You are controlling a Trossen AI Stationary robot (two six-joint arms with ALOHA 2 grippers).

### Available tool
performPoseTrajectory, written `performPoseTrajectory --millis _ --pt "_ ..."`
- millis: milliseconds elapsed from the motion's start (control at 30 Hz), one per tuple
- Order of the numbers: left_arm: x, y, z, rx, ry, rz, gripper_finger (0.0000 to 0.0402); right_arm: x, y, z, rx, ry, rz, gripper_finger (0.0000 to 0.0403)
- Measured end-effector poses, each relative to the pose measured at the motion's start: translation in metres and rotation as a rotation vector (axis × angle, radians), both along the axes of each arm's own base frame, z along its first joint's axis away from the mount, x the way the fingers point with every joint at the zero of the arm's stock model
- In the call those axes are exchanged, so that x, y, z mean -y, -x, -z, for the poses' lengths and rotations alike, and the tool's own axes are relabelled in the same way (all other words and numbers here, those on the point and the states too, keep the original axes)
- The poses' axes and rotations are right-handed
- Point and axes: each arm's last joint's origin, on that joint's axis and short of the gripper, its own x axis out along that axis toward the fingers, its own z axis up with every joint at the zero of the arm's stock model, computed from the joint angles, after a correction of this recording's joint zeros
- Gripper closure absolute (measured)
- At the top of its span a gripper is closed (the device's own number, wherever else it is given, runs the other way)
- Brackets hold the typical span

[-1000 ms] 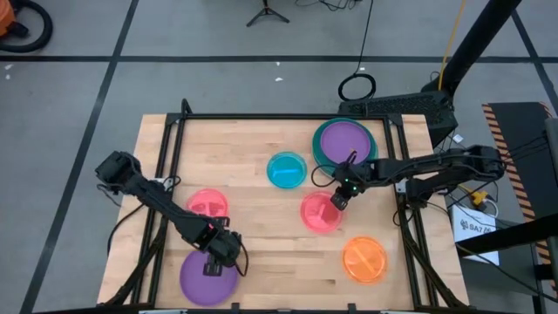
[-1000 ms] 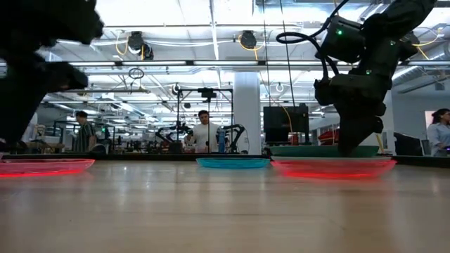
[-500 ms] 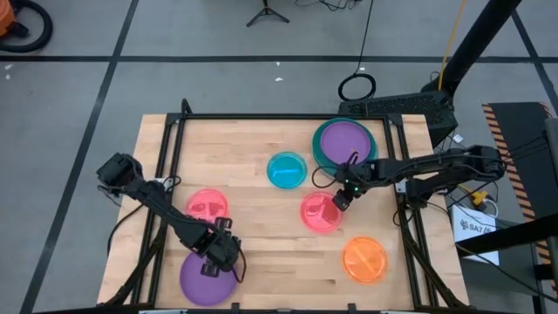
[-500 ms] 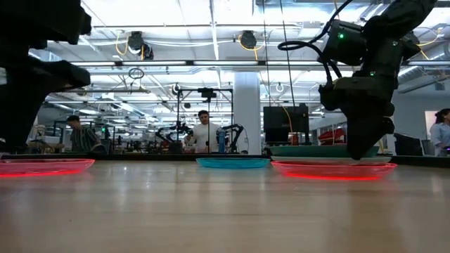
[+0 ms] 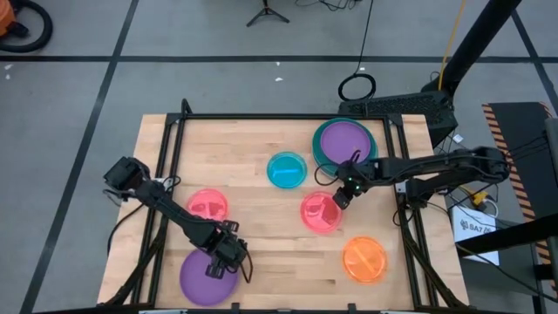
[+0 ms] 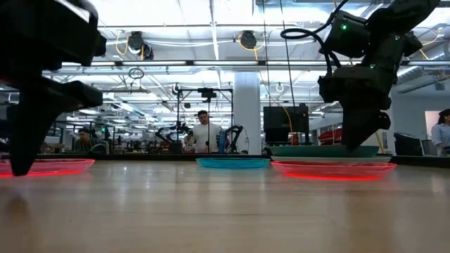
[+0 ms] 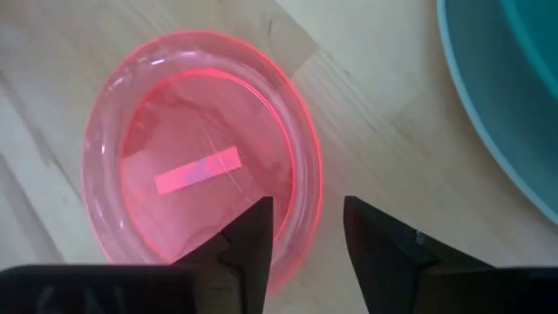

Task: Stack plastic plates
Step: Stack the purple plate on top of the other purple plate

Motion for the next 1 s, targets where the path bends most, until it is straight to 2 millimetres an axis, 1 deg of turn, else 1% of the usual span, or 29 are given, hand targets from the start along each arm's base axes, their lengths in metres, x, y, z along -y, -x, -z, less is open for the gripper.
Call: performPoseTrajectory --millis 67,133,233,367,433,533,667,833,1000 --pt "0.001 0.000 0.003 -0.013 0.002 0.003 0.0211 0.000 0.000 -0.002 0.016 0.005 -0.001 0.0268" --pt "0.001 0.001 0.004 -0.018 0.001 0.008 0.0233 0.000 0.001 -0.003 0.024 0.010 -0.006 0.0268" --pt "0.001 0.001 0.002 -0.014 -0.007 0.020 0.0282 0.000 0.000 -0.006 0.053 0.022 -0.018 0.0268" --pt "-0.005 0.000 -0.002 -0.007 -0.014 0.010 0.0364 0.000 0.001 -0.011 0.089 0.029 -0.021 0.0268" --pt "-0.010 -0.002 -0.007 0.007 -0.006 -0.006 0.0386 0.000 0.002 -0.015 0.111 0.033 -0.021 0.0268" --pt "-0.018 -0.005 -0.014 0.044 -0.026 -0.033 0.0388 0.000 0.003 -0.021 0.153 0.067 -0.015 0.0268" --pt "-0.031 -0.006 -0.029 0.128 -0.103 -0.065 0.0389 -0.004 0.003 -0.030 0.218 0.130 -0.004 0.0268" --pt "-0.055 -0.005 -0.053 0.238 -0.210 -0.173 0.0390 -0.009 -0.003 -0.039 0.324 0.223 -0.008 0.0268" --pt "-0.072 -0.003 -0.069 0.321 -0.292 -0.271 0.0391 -0.013 -0.009 -0.047 0.424 0.294 -0.030 0.0268"
